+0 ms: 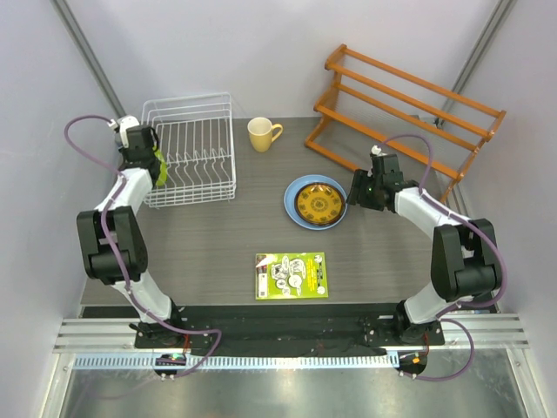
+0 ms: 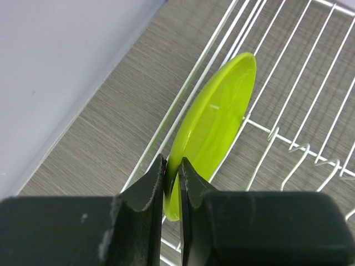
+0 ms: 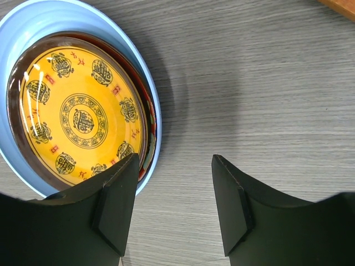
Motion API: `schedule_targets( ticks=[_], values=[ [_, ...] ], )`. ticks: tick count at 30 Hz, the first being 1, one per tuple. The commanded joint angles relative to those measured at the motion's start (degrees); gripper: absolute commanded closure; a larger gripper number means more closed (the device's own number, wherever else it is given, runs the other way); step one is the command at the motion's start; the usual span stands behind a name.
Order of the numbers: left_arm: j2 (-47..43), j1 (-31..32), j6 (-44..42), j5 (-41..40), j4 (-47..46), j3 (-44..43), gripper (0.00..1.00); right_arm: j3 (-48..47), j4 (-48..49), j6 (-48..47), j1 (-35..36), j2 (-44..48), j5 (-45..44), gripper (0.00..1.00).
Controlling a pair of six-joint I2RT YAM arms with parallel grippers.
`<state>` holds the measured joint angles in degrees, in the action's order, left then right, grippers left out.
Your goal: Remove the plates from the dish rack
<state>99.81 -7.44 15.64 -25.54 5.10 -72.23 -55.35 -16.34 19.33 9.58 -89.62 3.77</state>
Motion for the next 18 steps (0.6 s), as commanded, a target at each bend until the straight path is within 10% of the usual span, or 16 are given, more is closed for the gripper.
schedule_targets(
  ticks=[1, 18],
  values=[
    [-6.2, -0.38, -0.52, -1.09, -1.77, -1.43, 1.0, 0.16, 1.57, -0.79, -0.09, 2.53, -0.61, 0.4],
    [-15.87, -0.38, -1.14, 2.24, 3.15, -1.96, 1.0, -0.02, 1.48, -0.44, -0.09, 4.81, -0.61, 0.4]
  ],
)
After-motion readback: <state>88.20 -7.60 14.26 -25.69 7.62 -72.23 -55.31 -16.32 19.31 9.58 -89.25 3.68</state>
